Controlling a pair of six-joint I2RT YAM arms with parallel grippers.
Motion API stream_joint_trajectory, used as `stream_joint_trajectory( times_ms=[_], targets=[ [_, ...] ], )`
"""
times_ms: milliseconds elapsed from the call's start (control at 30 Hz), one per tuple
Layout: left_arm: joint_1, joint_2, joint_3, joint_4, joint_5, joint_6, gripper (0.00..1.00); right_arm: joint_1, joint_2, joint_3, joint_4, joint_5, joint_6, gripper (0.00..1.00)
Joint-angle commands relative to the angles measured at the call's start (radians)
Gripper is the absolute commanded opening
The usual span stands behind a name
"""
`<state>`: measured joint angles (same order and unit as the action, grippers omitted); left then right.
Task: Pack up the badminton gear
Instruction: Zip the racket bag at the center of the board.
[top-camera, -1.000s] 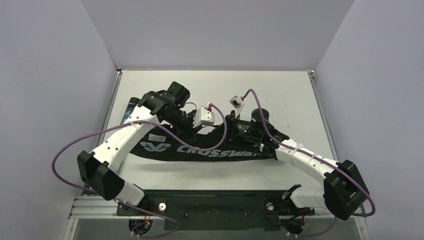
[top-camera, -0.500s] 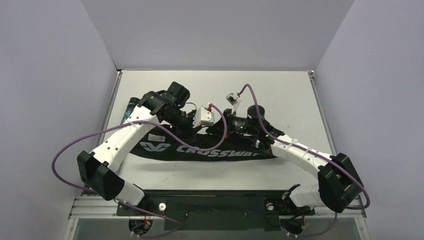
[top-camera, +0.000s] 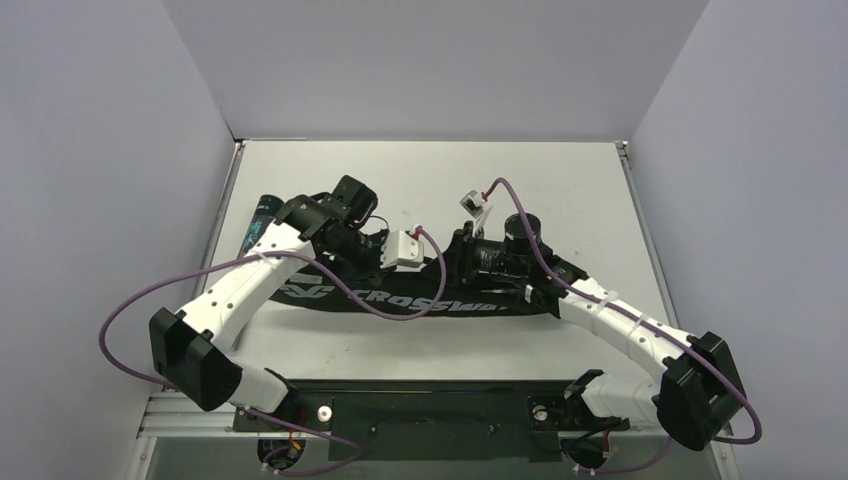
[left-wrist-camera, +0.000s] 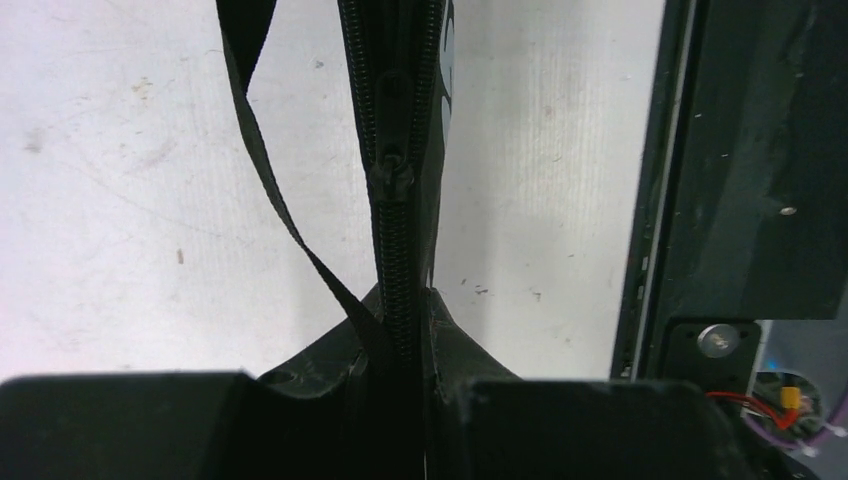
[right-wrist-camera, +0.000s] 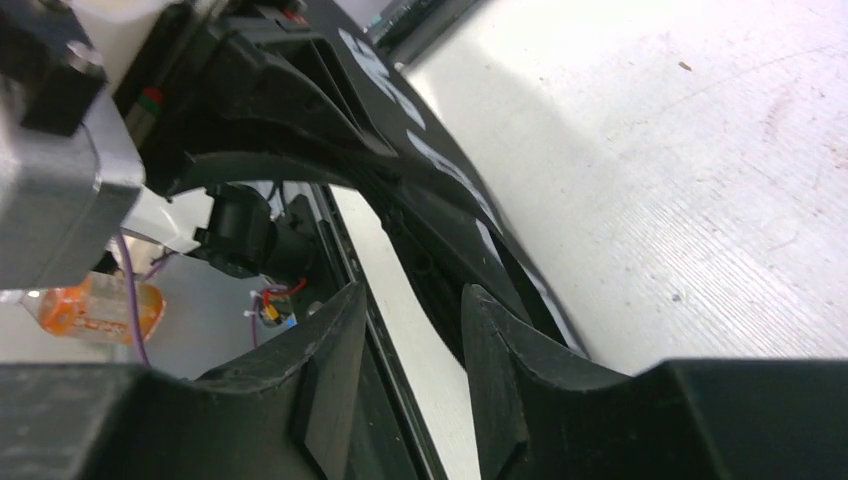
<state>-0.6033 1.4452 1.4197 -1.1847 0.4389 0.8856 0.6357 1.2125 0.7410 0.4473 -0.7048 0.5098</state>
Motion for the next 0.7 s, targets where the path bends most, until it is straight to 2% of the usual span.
stream_joint_trajectory(
  times_ms=[0, 133, 300, 433, 667],
  targets=[
    [0.007, -0.124, -0.043, 0.235, -0.094, 0.049, 0.0, 0.011, -0.058, 0.04, -0.084, 0.031, -0.131, 0.37],
    [0.006, -0.215, -0.143, 0.385, -0.12, 0.08, 0.0, 0.033, -0.077, 0.052, -0.152, 0.03, -0.177, 0.4],
    [0.001, -0.25, -0.229, 0.42, -0.114, 0.08, 0.0, 0.087, -0.122, 0.032, -0.201, 0.074, -0.217, 0.4],
    [-0.002, -0.313, -0.331, 0.516, -0.073, 0.087, 0.0, 0.145, -0.125, 0.026, -0.222, 0.145, -0.267, 0.39],
    [-0.009, -0.362, -0.405, 0.573, 0.007, 0.123, 0.0, 0.204, -0.105, 0.001, -0.171, 0.258, -0.414, 0.41]
  ],
)
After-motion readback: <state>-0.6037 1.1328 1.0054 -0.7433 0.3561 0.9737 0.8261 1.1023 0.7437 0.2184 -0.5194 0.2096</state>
